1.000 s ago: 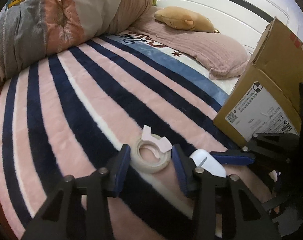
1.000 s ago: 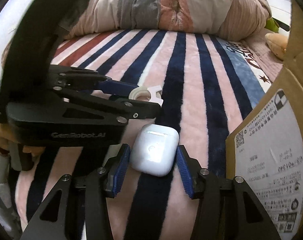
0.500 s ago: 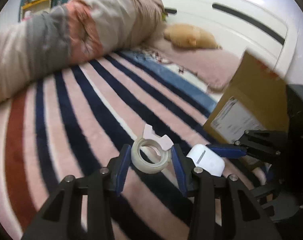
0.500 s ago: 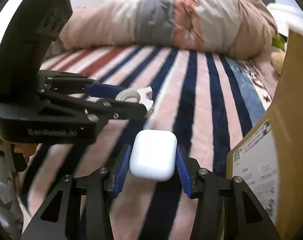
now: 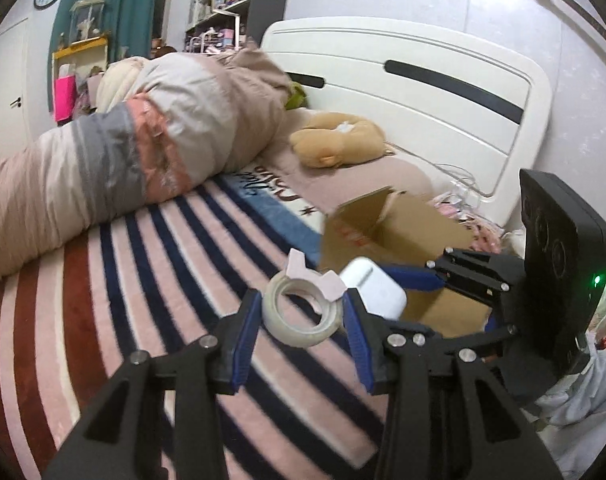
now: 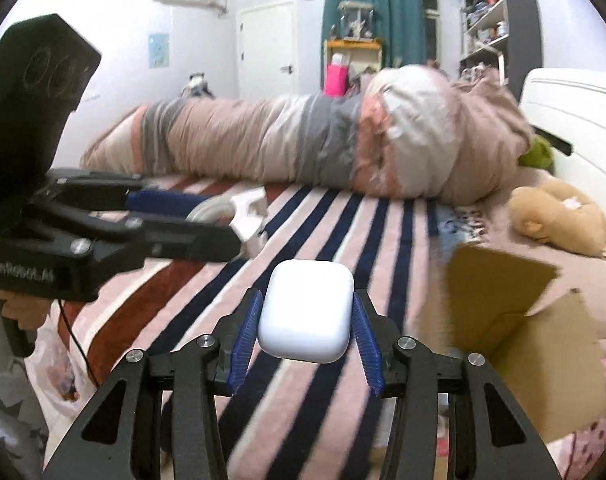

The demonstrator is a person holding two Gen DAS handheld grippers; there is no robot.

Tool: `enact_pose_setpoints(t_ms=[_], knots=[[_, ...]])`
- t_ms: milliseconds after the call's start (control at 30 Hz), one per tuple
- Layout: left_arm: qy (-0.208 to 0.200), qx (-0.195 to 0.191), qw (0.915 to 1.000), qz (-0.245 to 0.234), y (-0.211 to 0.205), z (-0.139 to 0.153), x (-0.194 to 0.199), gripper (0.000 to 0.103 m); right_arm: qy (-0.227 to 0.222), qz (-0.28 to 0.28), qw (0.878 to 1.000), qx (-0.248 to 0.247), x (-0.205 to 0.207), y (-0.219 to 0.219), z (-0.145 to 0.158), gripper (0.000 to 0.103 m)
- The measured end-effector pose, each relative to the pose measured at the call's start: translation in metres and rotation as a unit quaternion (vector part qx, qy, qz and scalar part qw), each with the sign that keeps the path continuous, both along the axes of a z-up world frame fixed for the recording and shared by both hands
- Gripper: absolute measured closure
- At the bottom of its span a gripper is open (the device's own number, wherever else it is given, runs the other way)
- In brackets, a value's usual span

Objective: Organize rigid objects
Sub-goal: 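Lower the earbuds case and tape roll into the box and open both grippers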

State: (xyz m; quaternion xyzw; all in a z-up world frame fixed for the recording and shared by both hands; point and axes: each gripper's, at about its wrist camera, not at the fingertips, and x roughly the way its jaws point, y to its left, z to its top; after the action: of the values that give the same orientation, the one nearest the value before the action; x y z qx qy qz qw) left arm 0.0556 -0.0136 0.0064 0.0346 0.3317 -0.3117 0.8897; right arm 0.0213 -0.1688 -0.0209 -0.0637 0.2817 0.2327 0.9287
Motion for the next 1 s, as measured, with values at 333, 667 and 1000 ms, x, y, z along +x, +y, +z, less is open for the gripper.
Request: enact_pose_setpoints(t_ms=[333, 667, 1000], knots=[[0.026, 0.02, 0.9982, -0.051, -0.113, 0.007, 0.014, 0.064, 0.022, -0.073, 0.997, -0.024, 0.02, -0.117, 0.011, 0.061], [0.062, 0.079, 0.9933, -0.057, -0.172, -0.026, 0.037, 0.064, 0.069, -0.091, 0.99, -0.087, 0.08, -0.159, -0.03, 0.061], [0.064, 0.116, 0.9899, -0.052, -0.182, -0.037, 0.039, 0.063, 0.071, -0.082, 0.992, -0.068, 0.082, -0.166, -0.033, 0.061]])
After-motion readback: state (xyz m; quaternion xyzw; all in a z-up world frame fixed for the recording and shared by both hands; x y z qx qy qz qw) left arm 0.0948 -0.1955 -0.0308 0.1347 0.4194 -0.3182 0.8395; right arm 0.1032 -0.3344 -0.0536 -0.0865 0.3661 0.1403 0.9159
